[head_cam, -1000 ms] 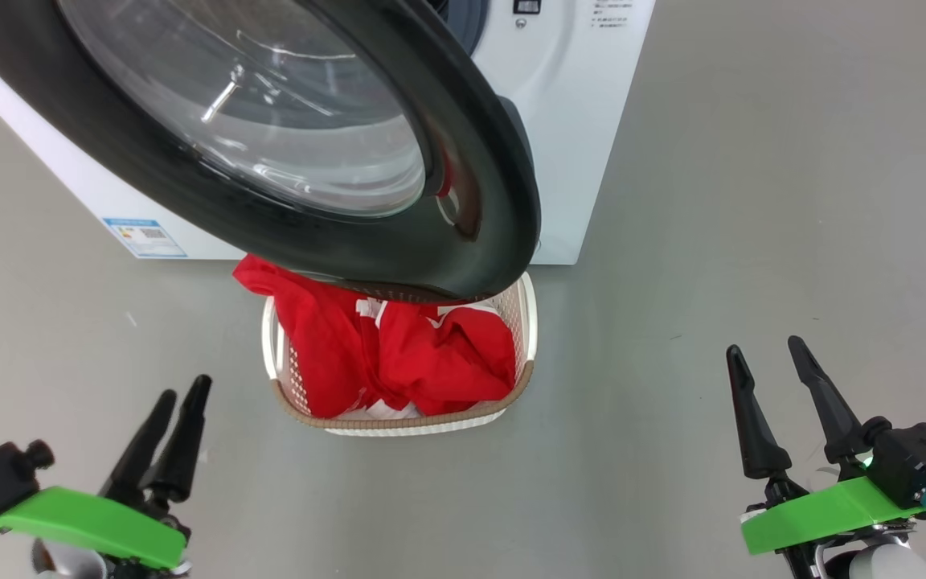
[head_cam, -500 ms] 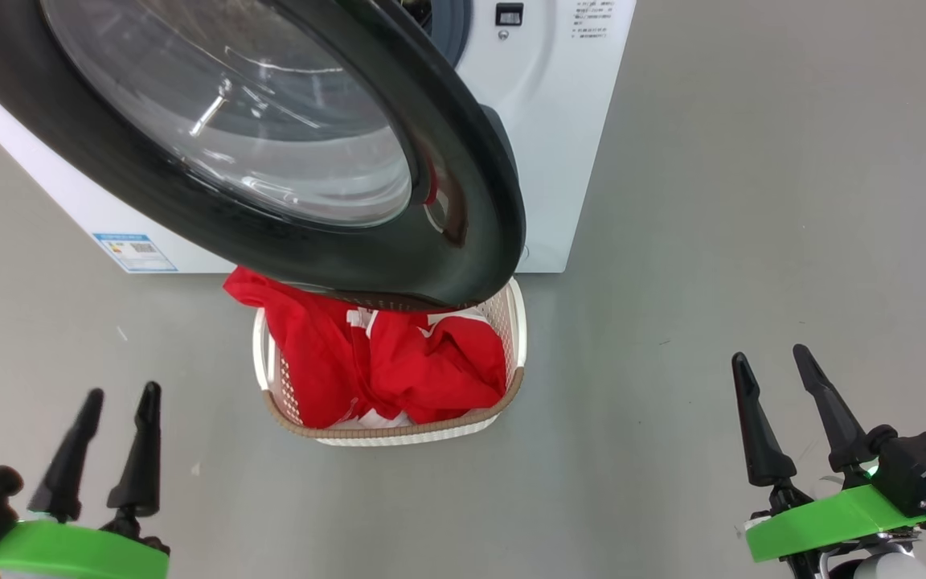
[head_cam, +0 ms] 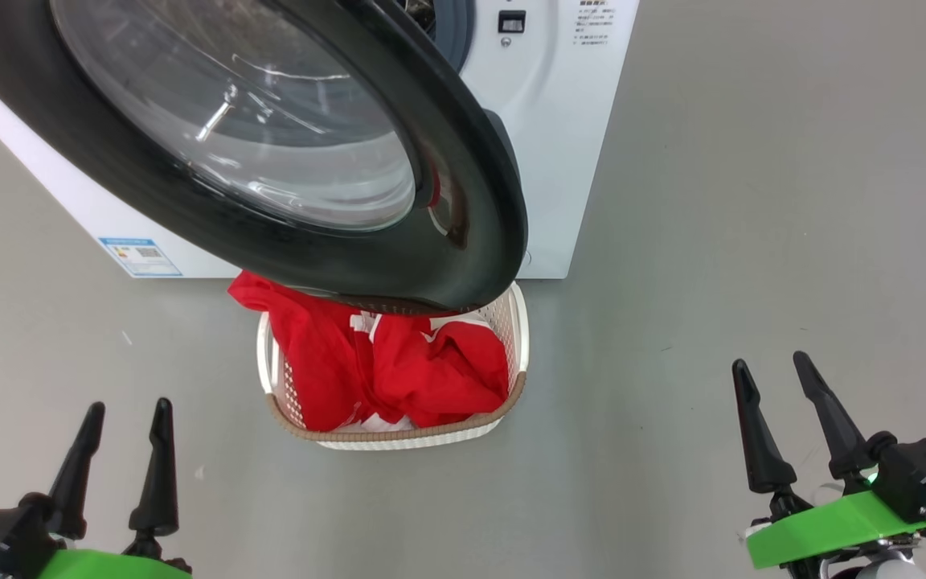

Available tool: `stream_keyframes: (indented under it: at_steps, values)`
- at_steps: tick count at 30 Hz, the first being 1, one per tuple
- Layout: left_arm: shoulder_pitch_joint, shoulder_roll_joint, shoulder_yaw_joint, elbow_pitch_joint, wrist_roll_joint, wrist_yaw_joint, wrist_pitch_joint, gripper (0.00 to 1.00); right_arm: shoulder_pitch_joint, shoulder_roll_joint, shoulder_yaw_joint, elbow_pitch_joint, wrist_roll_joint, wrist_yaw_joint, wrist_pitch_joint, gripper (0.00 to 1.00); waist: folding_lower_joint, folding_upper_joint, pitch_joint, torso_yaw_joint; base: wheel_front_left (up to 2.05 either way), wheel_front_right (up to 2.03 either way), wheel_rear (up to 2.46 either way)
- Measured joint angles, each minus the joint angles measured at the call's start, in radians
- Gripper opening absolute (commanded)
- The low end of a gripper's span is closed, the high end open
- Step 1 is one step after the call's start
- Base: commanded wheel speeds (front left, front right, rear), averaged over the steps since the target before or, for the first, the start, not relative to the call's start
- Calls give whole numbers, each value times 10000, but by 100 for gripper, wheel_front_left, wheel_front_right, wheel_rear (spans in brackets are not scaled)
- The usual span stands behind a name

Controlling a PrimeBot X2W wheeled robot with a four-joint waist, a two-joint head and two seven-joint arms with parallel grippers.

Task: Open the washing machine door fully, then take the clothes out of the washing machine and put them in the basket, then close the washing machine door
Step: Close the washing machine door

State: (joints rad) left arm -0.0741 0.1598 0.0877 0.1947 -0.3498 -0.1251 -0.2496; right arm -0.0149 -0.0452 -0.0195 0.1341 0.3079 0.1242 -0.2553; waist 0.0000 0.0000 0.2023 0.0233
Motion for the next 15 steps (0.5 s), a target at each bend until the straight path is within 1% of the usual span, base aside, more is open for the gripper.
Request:
stream_keyframes:
  at_steps: [9, 10, 11, 13, 15]
  values:
    - [1, -31, 19, -52, 132, 0, 0, 100, 107, 6, -4, 10, 2, 0, 0, 100, 0, 0, 25, 105, 0, 0, 0]
    - [1, -40, 17, -52, 130, 0, 0, 100, 106, 6, 10, 10, 2, 0, 0, 84, 0, 0, 23, 126, 0, 0, 0]
    - [1, -58, 8, -50, 130, 0, 0, 100, 106, 6, 31, 10, 10, 0, 0, 45, -1, 0, 19, 151, 0, 0, 0]
    - [1, -100, -86, -35, 130, 0, -2, 100, 103, 6, 100, 8, 98, 0, 0, 0, 0, 0, 10, 221, 0, 0, 0]
    - [1, -163, -194, 19, 130, 0, 0, 100, 88, 4, 268, 10, 142, 0, 0, 0, 0, 0, -14, 312, 0, 0, 0]
